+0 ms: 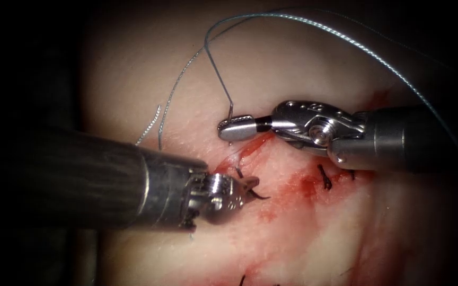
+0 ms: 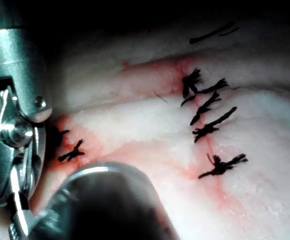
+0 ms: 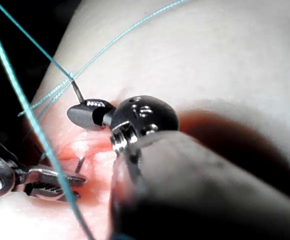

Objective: Wound Closure

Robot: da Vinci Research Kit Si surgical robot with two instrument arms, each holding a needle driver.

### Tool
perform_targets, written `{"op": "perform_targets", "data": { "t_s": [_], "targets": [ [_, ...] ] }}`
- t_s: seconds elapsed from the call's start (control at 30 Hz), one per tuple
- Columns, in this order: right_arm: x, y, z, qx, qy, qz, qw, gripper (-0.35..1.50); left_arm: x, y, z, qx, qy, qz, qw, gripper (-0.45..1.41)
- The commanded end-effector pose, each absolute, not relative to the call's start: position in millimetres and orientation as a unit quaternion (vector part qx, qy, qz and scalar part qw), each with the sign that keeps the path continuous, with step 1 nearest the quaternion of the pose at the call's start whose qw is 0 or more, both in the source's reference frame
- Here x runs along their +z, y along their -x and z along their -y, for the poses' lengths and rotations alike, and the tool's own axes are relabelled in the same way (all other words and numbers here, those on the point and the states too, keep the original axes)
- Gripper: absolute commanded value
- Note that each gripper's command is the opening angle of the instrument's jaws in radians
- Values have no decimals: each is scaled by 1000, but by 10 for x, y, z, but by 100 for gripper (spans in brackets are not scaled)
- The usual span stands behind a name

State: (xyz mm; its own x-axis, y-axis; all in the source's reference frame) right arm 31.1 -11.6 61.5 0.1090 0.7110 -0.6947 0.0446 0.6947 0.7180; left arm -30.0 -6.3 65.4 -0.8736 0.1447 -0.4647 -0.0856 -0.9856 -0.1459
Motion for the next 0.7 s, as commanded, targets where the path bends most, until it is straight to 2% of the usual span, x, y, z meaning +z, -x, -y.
{"op": "perform_targets", "data": {
  "t_s": [0.03, 0.07, 0.1, 0.13, 0.2, 0.23, 0.27, 0.33, 0.6, 0.7],
  "targets": [
    [620, -318, 117, 222, -270, -636, 688, 71, 658, 305, 64, 960, 256, 74, 88, -45],
    [618, -318, 117, 199, -239, -649, 694, 72, 658, 305, 64, 957, 263, 78, 94, -45],
    [615, -318, 114, 163, -187, -666, 704, 62, 657, 305, 64, 952, 270, 84, 115, -45],
    [609, -320, 107, 141, -124, -673, 715, 66, 656, 307, 65, 929, 297, 114, 187, -45],
    [603, -321, 99, 114, -62, -676, 725, 96, 653, 308, 67, 908, 324, 133, 229, -45],
    [601, -320, 97, 96, -32, -676, 730, 99, 652, 309, 67, 895, 335, 148, 255, -45],
    [595, -318, 91, 77, 18, -670, 738, 118, 648, 311, 65, 864, 359, 182, 303, -45],
    [591, -315, 87, 77, 43, -665, 741, 133, 643, 312, 62, 831, 385, 209, 342, -45],
    [584, -285, 92, 91, 58, -665, 739, 133, 597, 298, 19, 620, 500, 325, 510, -45],
    [580, -261, 98, 88, 55, -667, 738, 124, 576, 279, -2, 504, 506, 376, 591, -45]
  ]
}}
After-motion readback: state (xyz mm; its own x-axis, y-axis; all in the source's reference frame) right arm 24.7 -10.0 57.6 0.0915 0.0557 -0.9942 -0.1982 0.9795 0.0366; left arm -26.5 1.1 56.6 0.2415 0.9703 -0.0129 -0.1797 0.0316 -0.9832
